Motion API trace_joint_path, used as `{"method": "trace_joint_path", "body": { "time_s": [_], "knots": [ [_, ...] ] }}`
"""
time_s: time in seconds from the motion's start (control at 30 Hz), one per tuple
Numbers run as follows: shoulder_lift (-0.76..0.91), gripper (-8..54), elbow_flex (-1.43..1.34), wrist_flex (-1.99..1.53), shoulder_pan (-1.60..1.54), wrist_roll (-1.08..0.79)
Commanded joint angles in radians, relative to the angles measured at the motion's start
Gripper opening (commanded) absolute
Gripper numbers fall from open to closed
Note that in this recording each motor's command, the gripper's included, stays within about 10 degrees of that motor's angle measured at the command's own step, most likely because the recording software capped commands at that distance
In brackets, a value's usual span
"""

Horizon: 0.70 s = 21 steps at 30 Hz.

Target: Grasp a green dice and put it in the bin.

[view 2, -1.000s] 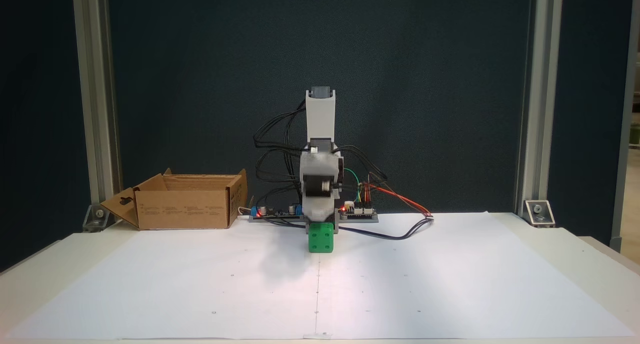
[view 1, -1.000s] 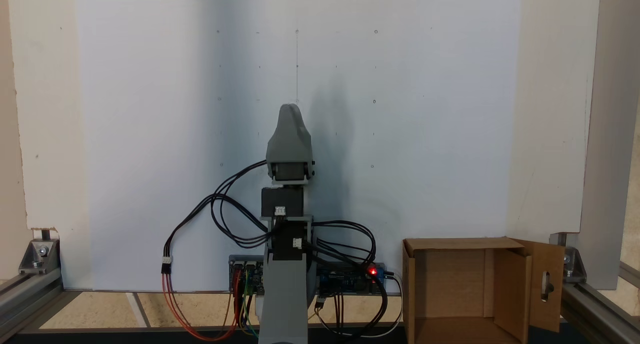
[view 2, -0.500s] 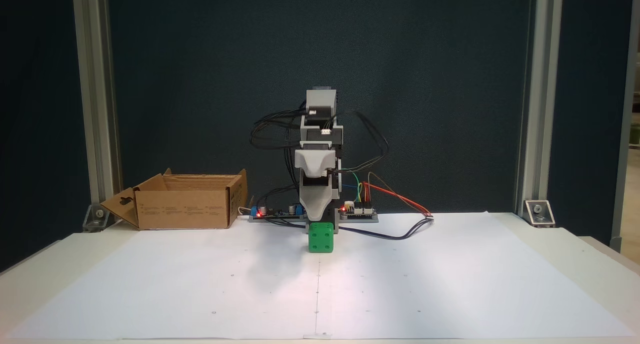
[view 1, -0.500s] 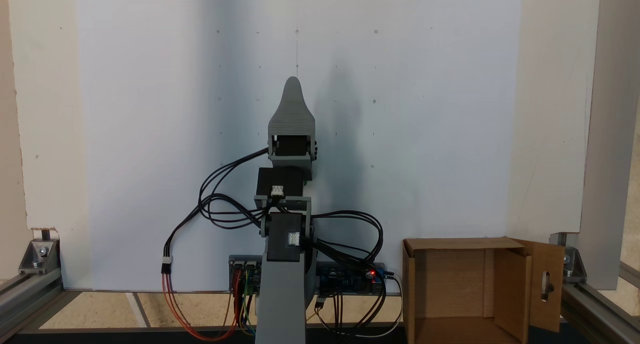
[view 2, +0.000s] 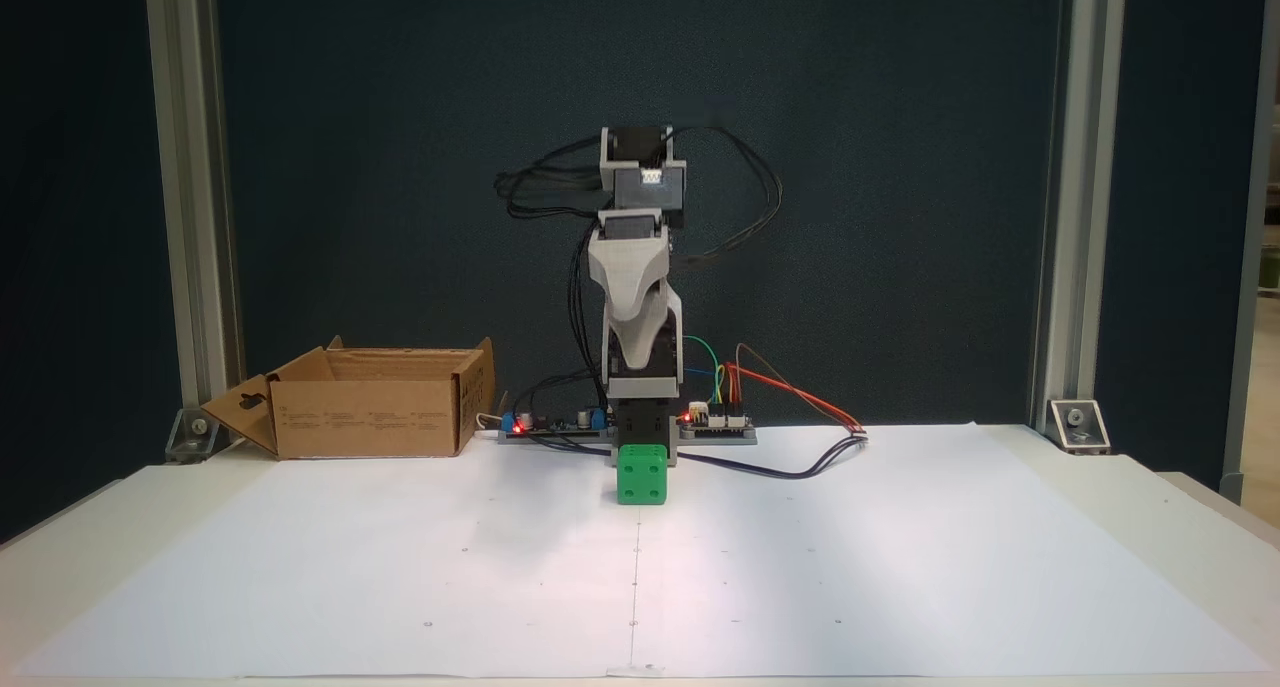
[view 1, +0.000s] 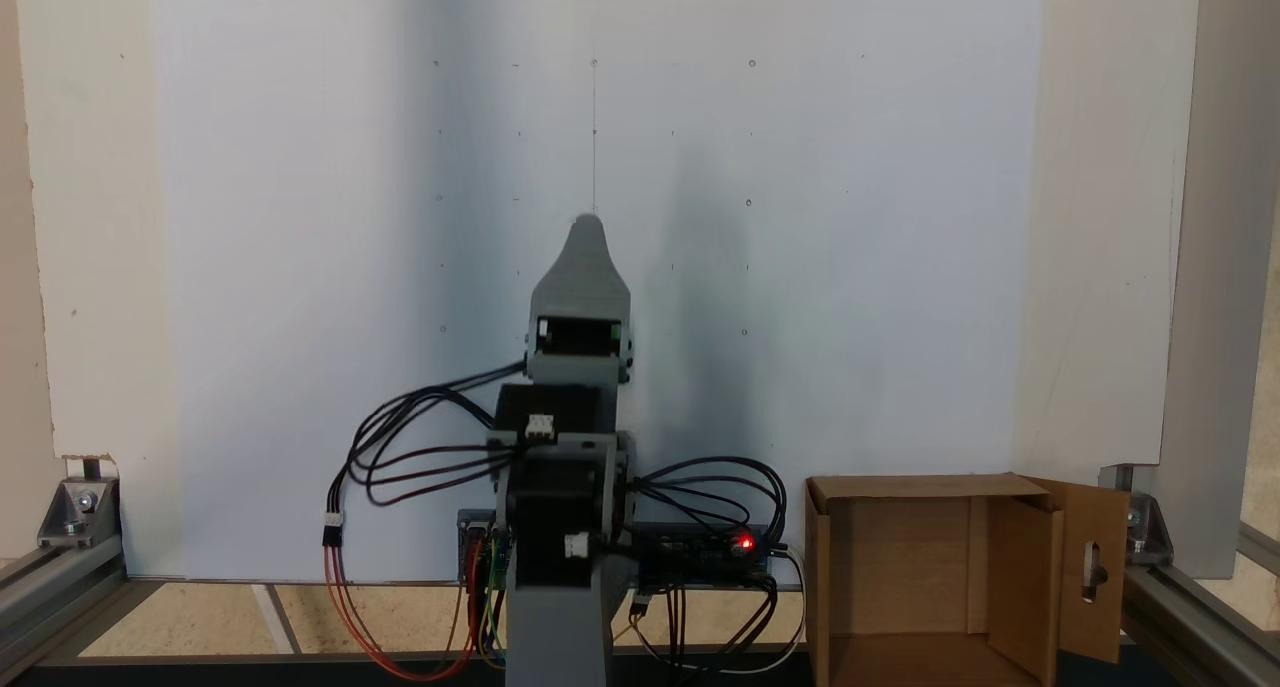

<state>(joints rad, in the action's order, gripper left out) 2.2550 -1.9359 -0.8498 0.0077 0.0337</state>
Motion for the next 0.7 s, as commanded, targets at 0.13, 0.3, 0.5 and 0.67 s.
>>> {"method": "trace_joint_path", "body": {
  "time_s": [0.13, 0.3, 0.5, 0.67],
  "knots": [
    [-0.064, 43.2, 0.184, -0.29, 0.023, 0.044],
    [-0.109, 43.4, 0.224, -0.336, 0.043, 0.043],
    [-0.109, 43.4, 0.186, -0.33, 0.043, 0.04],
    [-0.106, 43.3, 0.124, -0.318, 0.025, 0.04]
  ]
}}
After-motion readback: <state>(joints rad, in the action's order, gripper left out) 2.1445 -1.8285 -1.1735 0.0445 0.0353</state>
